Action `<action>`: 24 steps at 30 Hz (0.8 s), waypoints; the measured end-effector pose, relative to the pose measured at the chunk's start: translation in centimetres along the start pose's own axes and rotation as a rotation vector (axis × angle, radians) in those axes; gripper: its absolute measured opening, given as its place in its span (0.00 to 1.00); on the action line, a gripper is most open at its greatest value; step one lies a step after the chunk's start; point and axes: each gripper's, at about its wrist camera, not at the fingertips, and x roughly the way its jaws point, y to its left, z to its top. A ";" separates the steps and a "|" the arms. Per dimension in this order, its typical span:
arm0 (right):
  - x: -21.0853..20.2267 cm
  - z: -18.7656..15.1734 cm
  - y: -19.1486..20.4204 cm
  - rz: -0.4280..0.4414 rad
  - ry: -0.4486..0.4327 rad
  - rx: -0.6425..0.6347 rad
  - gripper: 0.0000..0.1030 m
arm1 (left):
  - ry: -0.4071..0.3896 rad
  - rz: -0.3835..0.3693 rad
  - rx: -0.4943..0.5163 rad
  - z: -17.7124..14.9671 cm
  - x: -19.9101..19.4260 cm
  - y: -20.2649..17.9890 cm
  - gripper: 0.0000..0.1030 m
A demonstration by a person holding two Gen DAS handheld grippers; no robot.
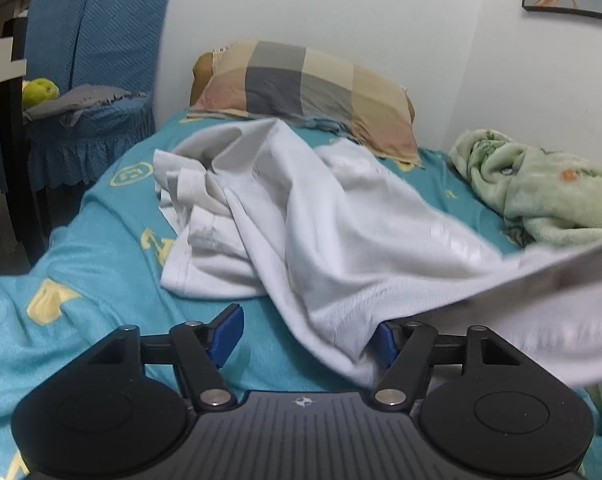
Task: Fold clothes
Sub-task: 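Grasp the T-shirt edge with the left gripper while the right gripper holds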
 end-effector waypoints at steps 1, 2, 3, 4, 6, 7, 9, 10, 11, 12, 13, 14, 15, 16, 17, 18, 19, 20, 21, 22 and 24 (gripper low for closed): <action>-0.3 0.1 0.3 0.012 -0.018 -0.006 0.12 | 0.003 -0.006 -0.008 -0.2 -0.1 -0.1 0.58; -0.7 0.2 0.5 0.024 -0.044 -0.010 0.12 | -0.007 -0.016 -0.023 -0.2 -0.2 0.1 0.57; -1.0 0.2 0.8 0.036 -0.063 -0.021 0.12 | -0.021 -0.019 -0.038 -0.1 -0.5 0.2 0.57; -1.2 0.3 1.0 0.045 -0.076 -0.038 0.12 | -0.033 -0.021 -0.050 -0.1 -0.8 0.2 0.53; -1.4 0.1 1.5 0.050 -0.093 -0.080 0.12 | -0.054 -0.020 -0.077 0.1 -1.2 0.5 0.43; -1.2 -0.1 1.7 0.048 -0.095 -0.101 0.12 | -0.064 -0.016 -0.092 0.2 -1.4 0.6 0.31; -0.3 -0.5 1.7 0.008 -0.063 -0.126 0.12 | -0.092 0.011 -0.149 0.4 -1.9 1.4 0.09; 0.2 -0.7 1.4 -0.006 -0.040 -0.118 0.12 | -0.113 0.026 -0.188 0.5 -2.4 1.8 0.07; 0.6 -0.8 1.2 -0.020 -0.024 -0.109 0.12 | -0.148 0.032 -0.222 0.8 -3.1 2.2 0.05; 0.9 -1.0 1.0 -0.035 -0.011 -0.105 0.12 | -0.183 0.039 -0.256 1.0 -3.8 2.7 0.04; 1.2 -1.0 0.8 -0.053 -0.006 -0.105 0.12 | -0.225 0.044 -0.276 1.5 -4.7 2.9 0.04; 1.4 -1.0 0.7 -0.070 -0.002 -0.106 0.12 | -0.266 0.046 -0.288 1.9 -5.7 2.9 0.04; 1.3 -1.0 0.7 -0.084 -0.010 -0.111 0.12 | -0.308 0.051 -0.293 2.3 -6.9 2.8 0.04; 1.2 -0.8 0.7 -0.100 -0.024 -0.119 0.12 | -0.349 0.052 -0.290 2.8 -8.1 2.5 0.04; 0.8 -0.6 1.0 -0.105 -0.040 -0.118 0.12 | -0.387 0.049 -0.282 3.1 -9.6 2.0 0.03; 0.3 -0.3 1.2 -0.110 -0.056 -0.117 0.12 | -0.425 0.047 -0.274 3.4 -11.0 1.6 0.03; -0.2 0.0 1.5 -0.112 -0.072 -0.119 0.12 | -0.460 0.041 -0.274 3.7 -12.7 1.1 0.03; -0.9 0.5 2.0 -0.099 -0.092 -0.132 0.12 | -0.495 0.034 -0.275 4.1 -14.4 0.6 0.03; -1.8 1.0 2.6 -0.086 -0.115 -0.142 0.12 | -0.521 0.012 -0.305 4.7 -16.0 0.5 0.03; -2.8 1.9 3.0 -0.066 -0.145 -0.142 0.12 | -0.547 -0.009 -0.333 5.3 -17.7 0.4 0.03; -4.9 3.8 4.0 -0.037 -0.195 -0.134 0.12 | -0.600 -0.021 -0.309 7.3 -21.3 -0.6 0.03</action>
